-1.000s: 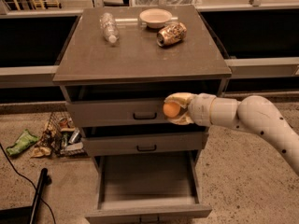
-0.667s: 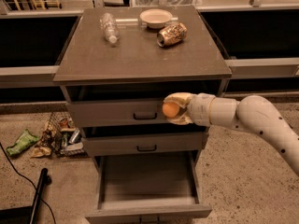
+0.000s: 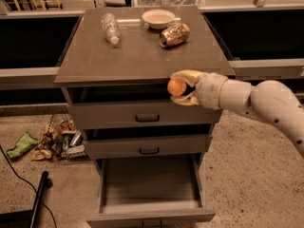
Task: Pick orange from bottom drawer and place on counter
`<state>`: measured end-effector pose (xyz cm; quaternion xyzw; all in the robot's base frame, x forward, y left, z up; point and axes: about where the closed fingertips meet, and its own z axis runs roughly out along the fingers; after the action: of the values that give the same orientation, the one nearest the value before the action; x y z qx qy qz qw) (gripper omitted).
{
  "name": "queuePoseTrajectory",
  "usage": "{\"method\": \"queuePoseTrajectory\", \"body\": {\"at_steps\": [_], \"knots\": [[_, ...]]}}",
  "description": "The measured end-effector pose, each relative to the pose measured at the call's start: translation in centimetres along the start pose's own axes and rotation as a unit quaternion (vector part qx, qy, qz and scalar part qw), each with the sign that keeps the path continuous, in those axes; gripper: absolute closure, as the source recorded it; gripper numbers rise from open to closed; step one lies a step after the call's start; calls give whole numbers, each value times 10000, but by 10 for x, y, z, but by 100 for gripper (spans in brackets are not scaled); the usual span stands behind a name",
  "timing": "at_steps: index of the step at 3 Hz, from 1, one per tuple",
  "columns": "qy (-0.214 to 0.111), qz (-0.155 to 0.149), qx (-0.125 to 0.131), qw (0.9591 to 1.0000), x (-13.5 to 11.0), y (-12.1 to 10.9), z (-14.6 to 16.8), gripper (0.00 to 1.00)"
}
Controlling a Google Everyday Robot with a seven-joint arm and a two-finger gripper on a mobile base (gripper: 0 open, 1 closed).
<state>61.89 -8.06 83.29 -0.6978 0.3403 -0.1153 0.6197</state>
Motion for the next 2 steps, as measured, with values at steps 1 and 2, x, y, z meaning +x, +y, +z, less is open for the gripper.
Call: {"method": "queuePoseTrajectory", "body": {"at_steps": [1, 2], "knots": [[224, 80, 206, 9995, 3, -35, -9, 100], [226, 87, 209, 9995, 2, -37, -9, 100]]}}
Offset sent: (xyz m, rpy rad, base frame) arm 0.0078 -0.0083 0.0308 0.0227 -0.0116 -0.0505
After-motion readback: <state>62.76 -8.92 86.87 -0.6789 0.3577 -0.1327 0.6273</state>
